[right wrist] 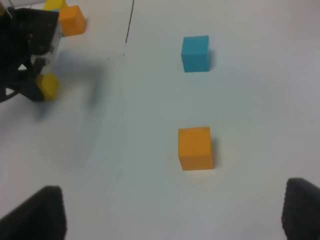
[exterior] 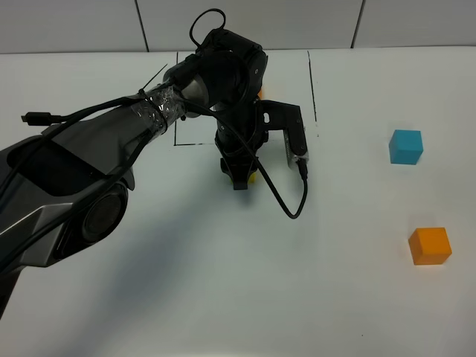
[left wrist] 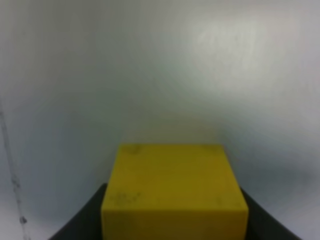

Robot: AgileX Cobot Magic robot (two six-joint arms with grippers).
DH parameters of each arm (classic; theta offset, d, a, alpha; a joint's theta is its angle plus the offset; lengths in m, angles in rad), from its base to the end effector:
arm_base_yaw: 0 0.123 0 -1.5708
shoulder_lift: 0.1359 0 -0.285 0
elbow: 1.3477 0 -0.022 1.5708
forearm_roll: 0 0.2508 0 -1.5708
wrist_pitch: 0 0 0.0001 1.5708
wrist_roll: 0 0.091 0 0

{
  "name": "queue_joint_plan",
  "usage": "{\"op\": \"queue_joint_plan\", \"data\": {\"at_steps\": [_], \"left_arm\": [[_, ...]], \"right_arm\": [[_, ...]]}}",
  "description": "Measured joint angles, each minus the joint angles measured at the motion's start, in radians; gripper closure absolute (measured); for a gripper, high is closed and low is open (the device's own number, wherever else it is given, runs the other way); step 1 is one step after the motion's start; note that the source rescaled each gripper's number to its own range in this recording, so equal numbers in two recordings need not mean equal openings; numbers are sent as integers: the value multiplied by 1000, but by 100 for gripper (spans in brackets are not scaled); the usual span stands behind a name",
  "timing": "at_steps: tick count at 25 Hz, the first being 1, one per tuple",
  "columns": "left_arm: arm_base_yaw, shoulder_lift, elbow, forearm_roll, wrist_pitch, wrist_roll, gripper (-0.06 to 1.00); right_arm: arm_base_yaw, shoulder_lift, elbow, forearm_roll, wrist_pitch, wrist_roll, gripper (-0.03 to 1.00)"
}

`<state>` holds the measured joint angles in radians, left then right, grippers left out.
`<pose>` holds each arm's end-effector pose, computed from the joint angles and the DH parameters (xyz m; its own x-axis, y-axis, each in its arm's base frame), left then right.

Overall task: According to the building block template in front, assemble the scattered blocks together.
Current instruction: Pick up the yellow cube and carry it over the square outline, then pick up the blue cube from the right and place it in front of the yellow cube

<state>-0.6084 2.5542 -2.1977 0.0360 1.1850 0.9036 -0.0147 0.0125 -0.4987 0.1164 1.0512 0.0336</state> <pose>0.4240 -0.2916 0.1115 -0.0446 0.9980 -0.0445 0.9924 0.0494 0.1126 -0.0025 0.0092 0.2782 -0.4621 0.0978 -0.8814 -0.0329 0.9913 0.1272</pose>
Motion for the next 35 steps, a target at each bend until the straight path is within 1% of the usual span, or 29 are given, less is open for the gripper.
{"op": "queue_joint_plan", "data": {"at_steps": [14,16,20,22,25,28,31,35], "left_arm": [[1,3,-5,-18,2,3,93],[1,8,-5,-36,-2,3,85],[0,4,-5,-56,6,6,55],[0,-4,-4,-57,7,6,36],[0,-35,1,-57,7,-2,17],[0,-82,1,-58,7,-36,6],[0,-131,1,-58,8,-84,4],[9,-186,1,-59,8,-194,3]], "right_arm": [[0,0,0,0,0,0,22],[0,0,0,0,0,0,22],[0,0,0,1,0,0,22],[0,0,0,1,0,0,22],[0,0,0,1,0,0,22],[0,0,0,1,0,0,22],[0,0,0,1,0,0,22],[0,0,0,1,0,0,22]]}}
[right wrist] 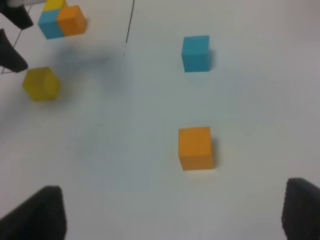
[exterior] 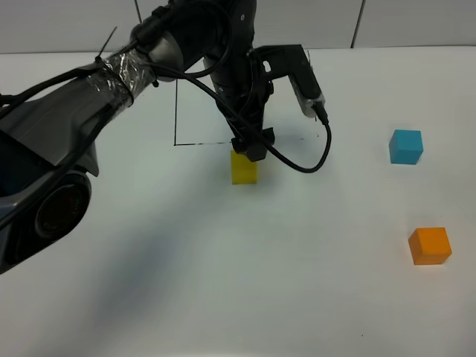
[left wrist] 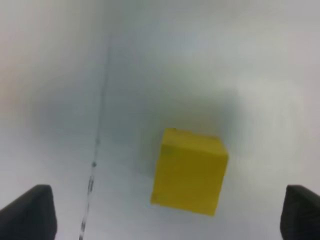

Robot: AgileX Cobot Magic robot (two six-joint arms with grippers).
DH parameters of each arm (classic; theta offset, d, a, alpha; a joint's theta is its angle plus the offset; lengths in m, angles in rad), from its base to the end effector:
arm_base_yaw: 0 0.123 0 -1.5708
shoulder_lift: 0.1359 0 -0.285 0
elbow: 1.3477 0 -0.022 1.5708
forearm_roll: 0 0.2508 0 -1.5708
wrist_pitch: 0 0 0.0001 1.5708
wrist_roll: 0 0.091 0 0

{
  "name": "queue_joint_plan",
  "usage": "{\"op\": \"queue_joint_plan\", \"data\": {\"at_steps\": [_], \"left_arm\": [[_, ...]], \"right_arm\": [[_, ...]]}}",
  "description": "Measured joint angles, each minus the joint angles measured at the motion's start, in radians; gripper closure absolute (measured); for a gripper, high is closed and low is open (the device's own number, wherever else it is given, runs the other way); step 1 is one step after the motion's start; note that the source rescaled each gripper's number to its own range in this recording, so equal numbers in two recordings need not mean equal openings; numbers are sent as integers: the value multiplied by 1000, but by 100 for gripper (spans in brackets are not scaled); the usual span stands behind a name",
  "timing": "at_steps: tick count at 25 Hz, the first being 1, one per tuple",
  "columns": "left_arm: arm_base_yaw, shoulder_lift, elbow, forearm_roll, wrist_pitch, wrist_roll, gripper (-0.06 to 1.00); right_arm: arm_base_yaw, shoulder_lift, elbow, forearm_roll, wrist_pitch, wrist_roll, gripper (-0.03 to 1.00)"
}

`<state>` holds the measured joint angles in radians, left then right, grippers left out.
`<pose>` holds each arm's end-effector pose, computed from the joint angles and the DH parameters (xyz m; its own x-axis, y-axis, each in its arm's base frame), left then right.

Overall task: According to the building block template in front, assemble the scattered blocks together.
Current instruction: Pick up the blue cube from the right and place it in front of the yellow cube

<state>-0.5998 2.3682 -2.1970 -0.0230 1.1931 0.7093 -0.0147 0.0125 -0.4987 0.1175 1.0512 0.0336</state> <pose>0.4174 -0.2878 0.2064 -0.2367 0.9429 -0.2345 0.9447 0.2797 0.1711 -0.0025 0.0093 0.2782 -0.4622 0.0983 -0.8813 -0.0335 0.9912 0.1282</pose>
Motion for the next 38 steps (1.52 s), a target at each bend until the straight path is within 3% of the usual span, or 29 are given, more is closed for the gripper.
{"op": "queue_joint_plan", "data": {"at_steps": [6,13,22,26,32,38], "left_arm": [[83,-76,1,-4,2,-166,3],[213,-187,80,-17,1,-272,3],[410,-443,498,-27,-4,-353,3],[478,-636,716,-20,-99,-406,3],[502,-956,961,68,-183,-545,3],[502,-1268,1133,75,-224,-651,3]], "right_arm": [[0,0,0,0,0,0,22],[0,0,0,0,0,0,22],[0,0,0,0,0,0,22],[0,0,0,0,0,0,22],[0,0,0,0,0,0,22],[0,0,0,0,0,0,22]]}}
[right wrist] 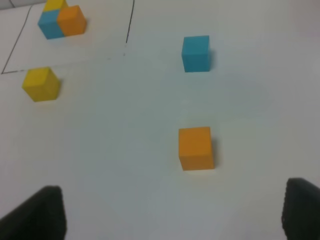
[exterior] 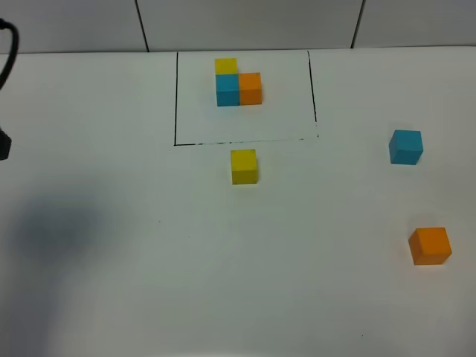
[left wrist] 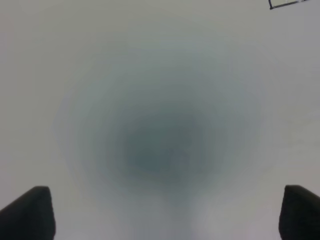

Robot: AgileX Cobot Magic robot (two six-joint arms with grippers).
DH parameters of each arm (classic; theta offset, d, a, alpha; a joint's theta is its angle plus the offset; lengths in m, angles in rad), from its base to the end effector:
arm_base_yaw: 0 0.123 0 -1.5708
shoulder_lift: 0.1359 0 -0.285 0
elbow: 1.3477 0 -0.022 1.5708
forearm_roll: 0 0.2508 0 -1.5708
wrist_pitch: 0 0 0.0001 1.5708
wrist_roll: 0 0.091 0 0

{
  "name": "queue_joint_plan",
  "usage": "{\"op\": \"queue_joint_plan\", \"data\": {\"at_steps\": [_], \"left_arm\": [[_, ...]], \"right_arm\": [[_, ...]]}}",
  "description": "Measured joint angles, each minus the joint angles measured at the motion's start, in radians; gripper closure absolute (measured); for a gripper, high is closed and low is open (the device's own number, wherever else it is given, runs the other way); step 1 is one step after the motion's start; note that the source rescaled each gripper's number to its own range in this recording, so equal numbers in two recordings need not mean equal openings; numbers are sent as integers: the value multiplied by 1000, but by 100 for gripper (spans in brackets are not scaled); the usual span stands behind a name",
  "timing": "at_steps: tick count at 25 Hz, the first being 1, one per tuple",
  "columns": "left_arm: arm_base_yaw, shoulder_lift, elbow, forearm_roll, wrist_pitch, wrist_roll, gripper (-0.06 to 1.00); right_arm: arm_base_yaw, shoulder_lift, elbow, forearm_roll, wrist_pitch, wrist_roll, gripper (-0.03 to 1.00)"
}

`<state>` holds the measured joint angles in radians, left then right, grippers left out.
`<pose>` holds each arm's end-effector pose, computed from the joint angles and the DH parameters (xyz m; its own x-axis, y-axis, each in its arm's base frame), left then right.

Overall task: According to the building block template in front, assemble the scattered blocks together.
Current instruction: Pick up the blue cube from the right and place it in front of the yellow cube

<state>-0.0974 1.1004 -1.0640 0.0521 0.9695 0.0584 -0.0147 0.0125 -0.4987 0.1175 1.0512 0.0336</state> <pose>0.2103 -0.0166 0.3546 -0.7814 0.1645 -0.6020 0.1403 0.9862 0.0873 -0.0025 0.0093 0.2782 -0.4622 0.0983 -0.8813 -0.0335 0.9912 0.1282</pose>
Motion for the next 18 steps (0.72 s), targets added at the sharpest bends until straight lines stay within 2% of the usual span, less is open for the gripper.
{"op": "queue_joint_plan", "data": {"at_steps": [9,18], "left_arm": [[0,-360,203,0,-57,-104,4],[0,-644,383,-29,-85,-115,9]], "right_arm": [[0,0,0,0,0,0,22],[0,0,0,0,0,0,22]]}}
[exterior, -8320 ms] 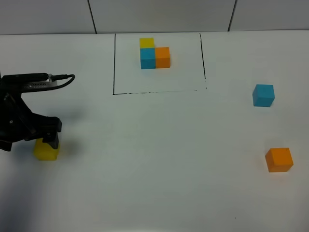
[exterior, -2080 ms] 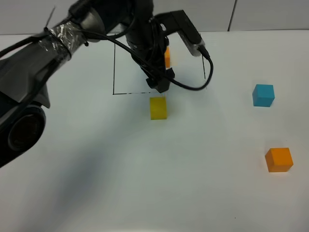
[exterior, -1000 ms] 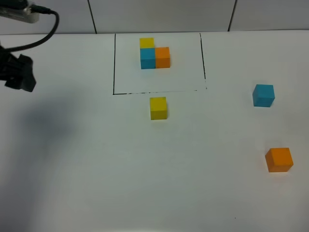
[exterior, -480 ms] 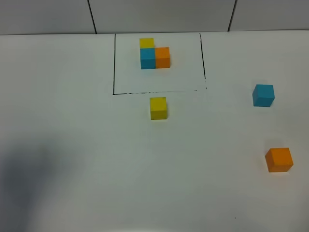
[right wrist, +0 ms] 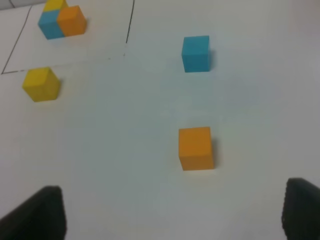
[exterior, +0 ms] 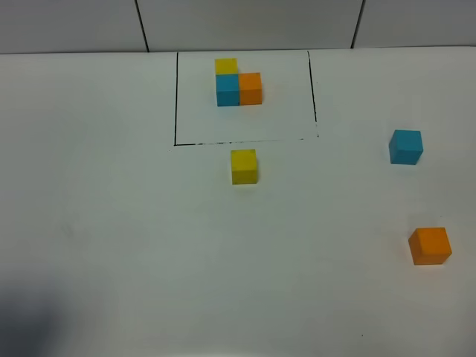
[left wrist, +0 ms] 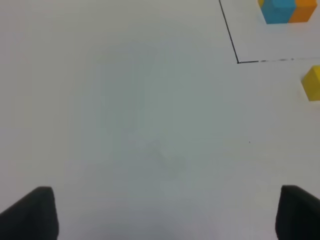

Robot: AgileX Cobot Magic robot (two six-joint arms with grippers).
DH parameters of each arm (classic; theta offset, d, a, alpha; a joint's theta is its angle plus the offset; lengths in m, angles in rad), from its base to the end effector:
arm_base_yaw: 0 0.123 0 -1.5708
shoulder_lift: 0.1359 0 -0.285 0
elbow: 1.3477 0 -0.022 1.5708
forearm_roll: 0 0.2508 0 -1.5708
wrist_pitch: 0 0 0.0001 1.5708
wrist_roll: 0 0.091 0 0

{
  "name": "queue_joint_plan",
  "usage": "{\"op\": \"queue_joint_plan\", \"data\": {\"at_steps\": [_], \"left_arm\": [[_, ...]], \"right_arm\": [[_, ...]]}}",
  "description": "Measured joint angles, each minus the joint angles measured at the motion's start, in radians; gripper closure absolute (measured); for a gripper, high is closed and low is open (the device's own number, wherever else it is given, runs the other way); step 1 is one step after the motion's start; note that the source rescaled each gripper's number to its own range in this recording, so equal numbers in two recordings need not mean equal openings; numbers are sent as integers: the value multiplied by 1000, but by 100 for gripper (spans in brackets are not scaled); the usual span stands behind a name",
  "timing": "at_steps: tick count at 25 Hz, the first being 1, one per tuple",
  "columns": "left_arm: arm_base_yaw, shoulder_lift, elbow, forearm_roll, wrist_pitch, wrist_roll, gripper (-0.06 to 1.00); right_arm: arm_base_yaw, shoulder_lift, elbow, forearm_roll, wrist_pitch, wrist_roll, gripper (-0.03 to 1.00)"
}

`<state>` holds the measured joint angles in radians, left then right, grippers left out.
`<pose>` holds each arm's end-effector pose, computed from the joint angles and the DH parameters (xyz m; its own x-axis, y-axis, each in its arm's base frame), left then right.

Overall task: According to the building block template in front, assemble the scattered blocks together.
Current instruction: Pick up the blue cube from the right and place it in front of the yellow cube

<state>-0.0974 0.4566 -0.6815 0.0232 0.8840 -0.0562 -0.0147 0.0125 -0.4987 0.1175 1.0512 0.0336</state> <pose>0.0718 -0.0054 0.3308 -0.5415 0.0112 -0.8406 0.0598 0.9979 -0.0252 -0.0025 0.0093 0.2782 -0.4622 0.0983 -0.8813 -0.0335 0.9912 0.1282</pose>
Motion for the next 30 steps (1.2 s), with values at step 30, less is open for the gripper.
{"op": "queue_joint_plan", "data": {"at_steps": [30], "left_arm": [[0,-463,179,-149,185,75,30]], "right_arm": [[0,0,0,0,0,0,22]]}}
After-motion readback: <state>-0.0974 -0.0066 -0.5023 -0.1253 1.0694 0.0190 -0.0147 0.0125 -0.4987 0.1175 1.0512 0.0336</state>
